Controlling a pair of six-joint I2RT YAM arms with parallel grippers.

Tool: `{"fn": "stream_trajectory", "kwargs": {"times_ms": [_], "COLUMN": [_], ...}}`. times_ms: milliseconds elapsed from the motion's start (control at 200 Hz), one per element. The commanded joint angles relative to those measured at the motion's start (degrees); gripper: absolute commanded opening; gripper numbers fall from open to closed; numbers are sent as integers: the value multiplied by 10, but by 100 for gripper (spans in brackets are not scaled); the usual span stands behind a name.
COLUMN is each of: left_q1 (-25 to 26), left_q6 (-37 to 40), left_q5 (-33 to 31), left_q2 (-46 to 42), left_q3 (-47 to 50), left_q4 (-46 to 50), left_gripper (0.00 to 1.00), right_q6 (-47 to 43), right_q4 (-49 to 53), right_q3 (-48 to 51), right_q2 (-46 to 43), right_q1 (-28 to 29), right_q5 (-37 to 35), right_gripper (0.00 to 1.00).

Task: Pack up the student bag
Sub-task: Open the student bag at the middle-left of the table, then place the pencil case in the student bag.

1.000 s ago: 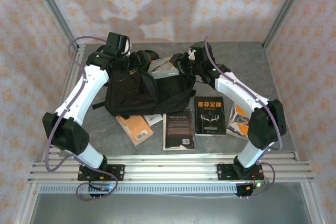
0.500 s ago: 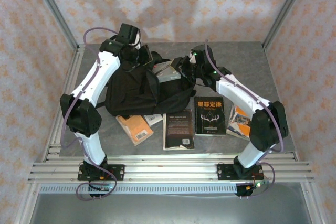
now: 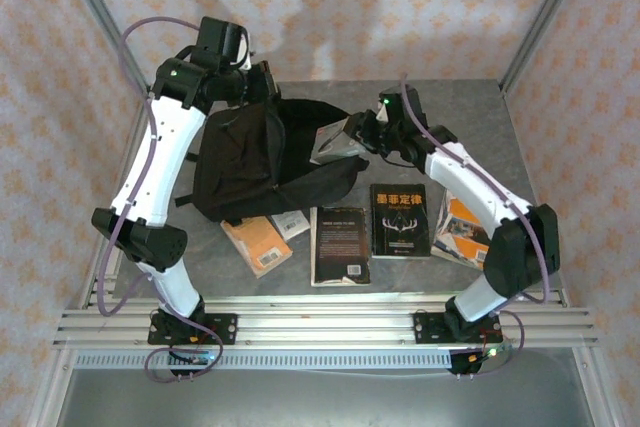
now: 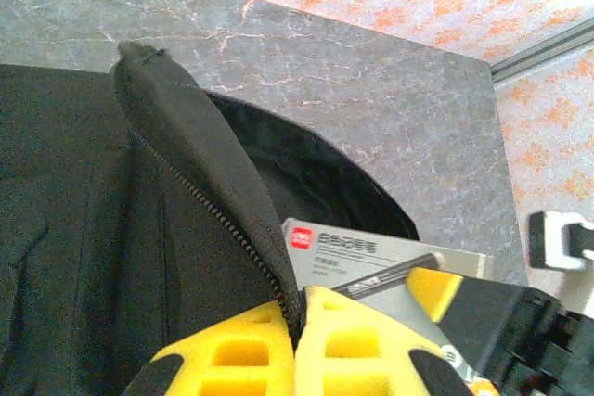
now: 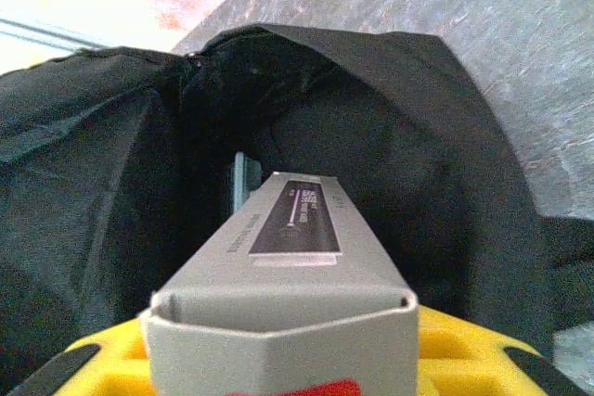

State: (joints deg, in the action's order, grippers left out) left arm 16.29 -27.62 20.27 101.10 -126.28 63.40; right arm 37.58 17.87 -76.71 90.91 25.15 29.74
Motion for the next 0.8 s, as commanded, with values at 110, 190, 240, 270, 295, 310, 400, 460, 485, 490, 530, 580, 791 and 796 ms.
{"fn": "stream_trajectory", "kwargs": {"times_ms": [110,190,240,270,295,310,400,460,485,490,530,580,791,796], "left_q1": [-1,-1,-1,-1,-1,-1,-1,-1,-1,-1,-2,-2,-9,-9], "left_q6": [34,36,35,35,35,35,35,35,36,36,36,38,38,38], "left_q5": [-2,-1,-2,-2,-4,-5,-10,-13,-14,-14,-16,-19,-27,-27], "left_q2": [-7,-4,-1,0,1,1,2,2,2,2,2,0,-4,-4], "left_q3": [-33,-43,-49,-54,-58,-60,-73,-81,-84,-84,-89,-92,-86,-85], "left_q4": [-11,-12,-13,-13,-13,-13,-13,-13,-13,-13,-13,-13,-6,-6], "left_gripper": [0,0,0,0,0,0,0,0,0,0,0,0,0,0], "right_q6": [51,85,113,132,149,159,206,219,224,224,231,239,207,198], "right_q4": [-149,-176,-188,-199,-209,-215,-236,-230,-227,-227,-224,-221,-168,-161], "right_q3": [-21,-34,-45,-48,-51,-52,-64,-87,-99,-101,-124,-161,-246,-246], "right_q2": [57,77,97,110,120,126,162,189,202,205,228,263,318,315], "right_q1": [29,39,45,49,51,54,69,84,91,93,106,123,150,150], "right_q5": [90,96,102,105,103,100,68,37,26,24,12,4,9,6], "right_gripper": [41,41,41,42,42,42,44,47,48,48,51,59,93,93]}}
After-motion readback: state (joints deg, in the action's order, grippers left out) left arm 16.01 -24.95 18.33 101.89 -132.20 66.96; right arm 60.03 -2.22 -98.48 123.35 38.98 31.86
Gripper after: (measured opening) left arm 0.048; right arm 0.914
